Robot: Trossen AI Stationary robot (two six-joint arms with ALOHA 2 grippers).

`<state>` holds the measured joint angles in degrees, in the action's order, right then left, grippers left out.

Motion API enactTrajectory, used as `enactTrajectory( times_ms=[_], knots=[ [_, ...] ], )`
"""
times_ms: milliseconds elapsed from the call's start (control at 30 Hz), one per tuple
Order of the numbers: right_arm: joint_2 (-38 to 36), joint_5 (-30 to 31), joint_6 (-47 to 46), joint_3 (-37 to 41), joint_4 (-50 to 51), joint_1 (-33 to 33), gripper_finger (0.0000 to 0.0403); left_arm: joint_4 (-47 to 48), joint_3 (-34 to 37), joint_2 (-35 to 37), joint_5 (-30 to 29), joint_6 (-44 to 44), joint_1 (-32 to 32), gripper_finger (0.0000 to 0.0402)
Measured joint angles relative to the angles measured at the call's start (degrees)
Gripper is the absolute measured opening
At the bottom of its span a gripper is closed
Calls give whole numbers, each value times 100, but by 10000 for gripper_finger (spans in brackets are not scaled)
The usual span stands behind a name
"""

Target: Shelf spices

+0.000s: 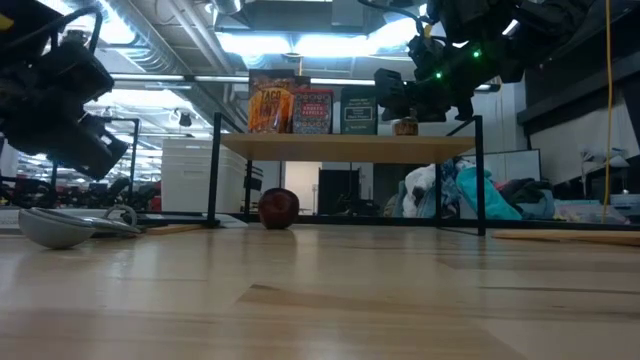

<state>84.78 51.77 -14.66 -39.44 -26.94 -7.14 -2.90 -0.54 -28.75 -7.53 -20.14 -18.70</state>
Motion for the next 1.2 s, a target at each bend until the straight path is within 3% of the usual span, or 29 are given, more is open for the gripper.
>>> enactTrajectory(
  times_ms=[433,1000,1200],
  knots=[
    [2,-1,0,0,0,0,186,96,0,-13,-9,1304,0,5],
    [2,-2,0,0,0,0,186,108,0,-2,-8,1311,0,5],
    [2,-2,0,0,0,0,186,116,0,522,-5,1311,0,5]
  ],
)
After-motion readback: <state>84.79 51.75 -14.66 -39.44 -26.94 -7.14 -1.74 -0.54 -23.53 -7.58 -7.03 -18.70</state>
